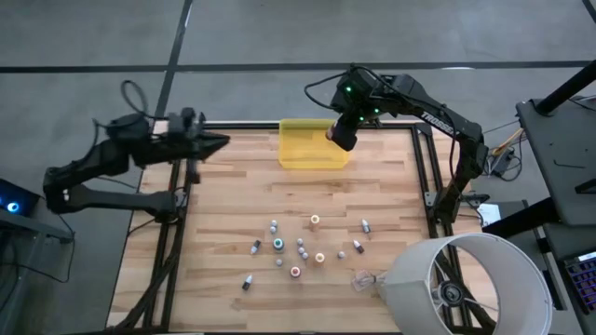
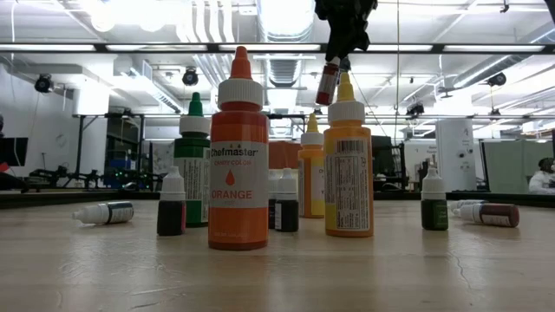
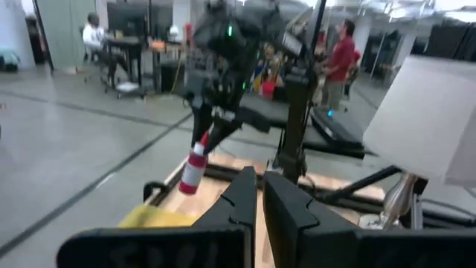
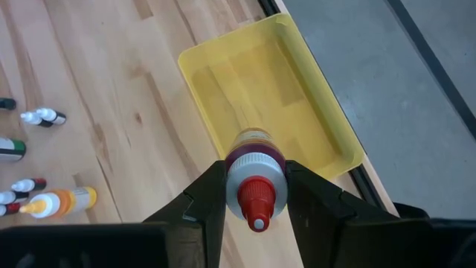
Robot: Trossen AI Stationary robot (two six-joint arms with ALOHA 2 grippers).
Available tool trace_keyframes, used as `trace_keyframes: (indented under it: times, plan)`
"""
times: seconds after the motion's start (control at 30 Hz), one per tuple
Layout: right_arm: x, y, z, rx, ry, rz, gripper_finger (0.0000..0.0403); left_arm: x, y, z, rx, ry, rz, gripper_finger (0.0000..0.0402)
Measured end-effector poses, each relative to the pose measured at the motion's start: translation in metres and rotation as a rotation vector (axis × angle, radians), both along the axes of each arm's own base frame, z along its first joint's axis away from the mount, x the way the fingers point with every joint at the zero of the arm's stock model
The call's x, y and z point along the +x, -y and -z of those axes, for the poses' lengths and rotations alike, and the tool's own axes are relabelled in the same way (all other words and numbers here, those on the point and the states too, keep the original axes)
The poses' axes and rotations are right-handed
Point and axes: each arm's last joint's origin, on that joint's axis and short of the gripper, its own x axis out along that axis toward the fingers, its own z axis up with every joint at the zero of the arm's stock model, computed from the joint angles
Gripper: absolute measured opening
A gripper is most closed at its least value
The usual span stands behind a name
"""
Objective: Pick & Place food coloring
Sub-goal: Put the large red food coloring bottle into the yellow bin
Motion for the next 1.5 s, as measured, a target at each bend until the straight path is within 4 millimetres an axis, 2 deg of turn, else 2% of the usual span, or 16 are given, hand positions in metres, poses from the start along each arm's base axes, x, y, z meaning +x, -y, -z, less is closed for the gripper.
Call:
trace_keyframes:
  times: [0.2, 0.4, 1.5]
  plan:
    - [0.0, 0.0, 0.0, 0.002, -0.005, 0.0, 0.0111, -0.031, 0.007, -0.003, 0.015, 0.066, -0.001, 0.0]
    - [0.0, 0.0, 0.0, 0.002, -0.005, 0.0, 0.0111, -0.049, 0.01, -0.007, 0.028, 0.128, -0.004, 0.0]
    - [-0.001, 0.0, 0.001, -0.001, -0.013, -0.01, 0.0112, -0.043, 0.009, -0.004, 0.021, 0.097, 0.0, 0.0]
